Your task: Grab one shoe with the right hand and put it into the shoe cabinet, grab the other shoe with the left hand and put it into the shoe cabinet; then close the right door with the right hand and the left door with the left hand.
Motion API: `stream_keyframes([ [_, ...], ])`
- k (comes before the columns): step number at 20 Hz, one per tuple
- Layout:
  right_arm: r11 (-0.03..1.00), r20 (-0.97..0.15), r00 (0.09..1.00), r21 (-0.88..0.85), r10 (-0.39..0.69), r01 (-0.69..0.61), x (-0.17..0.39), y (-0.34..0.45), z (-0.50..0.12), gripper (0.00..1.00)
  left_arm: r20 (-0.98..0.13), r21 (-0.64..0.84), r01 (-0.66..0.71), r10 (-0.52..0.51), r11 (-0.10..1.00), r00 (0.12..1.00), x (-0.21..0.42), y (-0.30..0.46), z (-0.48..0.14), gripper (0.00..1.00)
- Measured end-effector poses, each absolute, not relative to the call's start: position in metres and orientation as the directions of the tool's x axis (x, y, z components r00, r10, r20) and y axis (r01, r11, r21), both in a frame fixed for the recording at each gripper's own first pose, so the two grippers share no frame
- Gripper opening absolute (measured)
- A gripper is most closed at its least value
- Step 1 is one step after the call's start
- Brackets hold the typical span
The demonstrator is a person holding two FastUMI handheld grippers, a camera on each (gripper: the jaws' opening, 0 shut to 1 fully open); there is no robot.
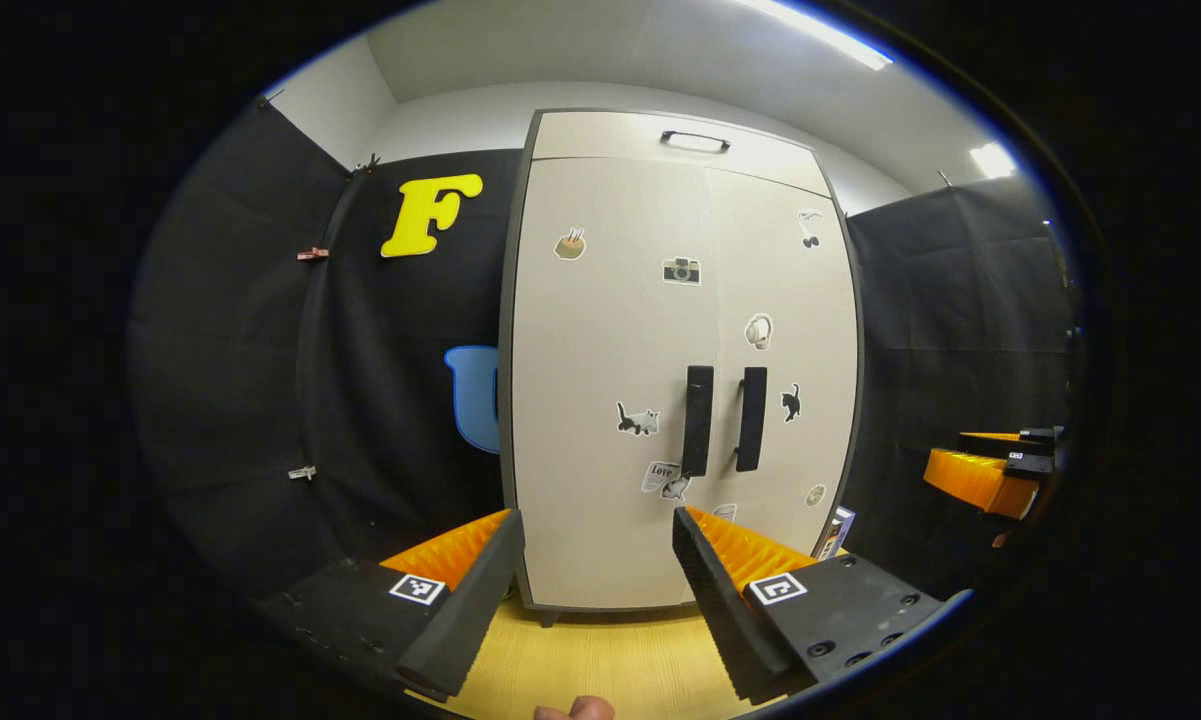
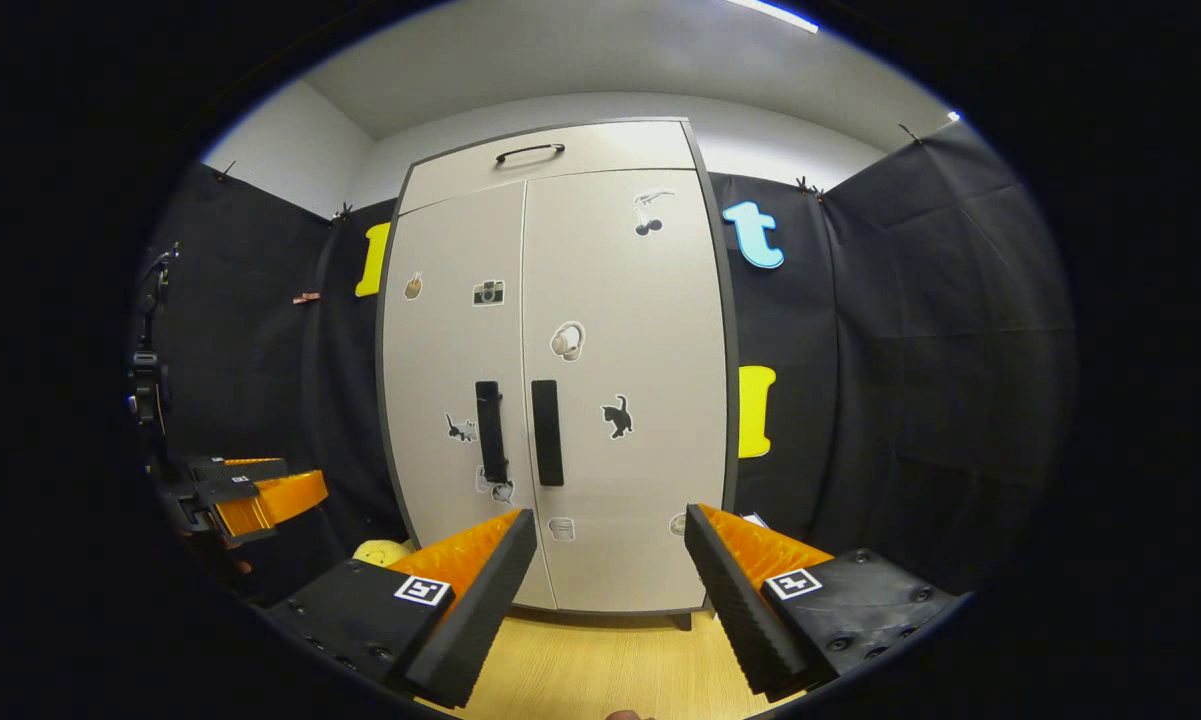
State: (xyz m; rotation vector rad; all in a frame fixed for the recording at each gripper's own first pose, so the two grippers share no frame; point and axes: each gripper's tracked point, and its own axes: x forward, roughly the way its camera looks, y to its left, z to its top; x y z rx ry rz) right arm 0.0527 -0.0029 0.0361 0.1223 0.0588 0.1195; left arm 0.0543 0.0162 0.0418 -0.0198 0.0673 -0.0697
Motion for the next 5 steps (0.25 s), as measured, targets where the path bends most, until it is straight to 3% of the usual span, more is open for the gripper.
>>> stream_keyframes([
  [5,0.986,-0.052,0.991,0.125,0.121,-0.114,0.0533,-0.0032,0.0355,0.98,-0.069,-0.024,0.072,-0.073,0.997,0.995,0.0541,0.0161,0.0412,0.94],
])
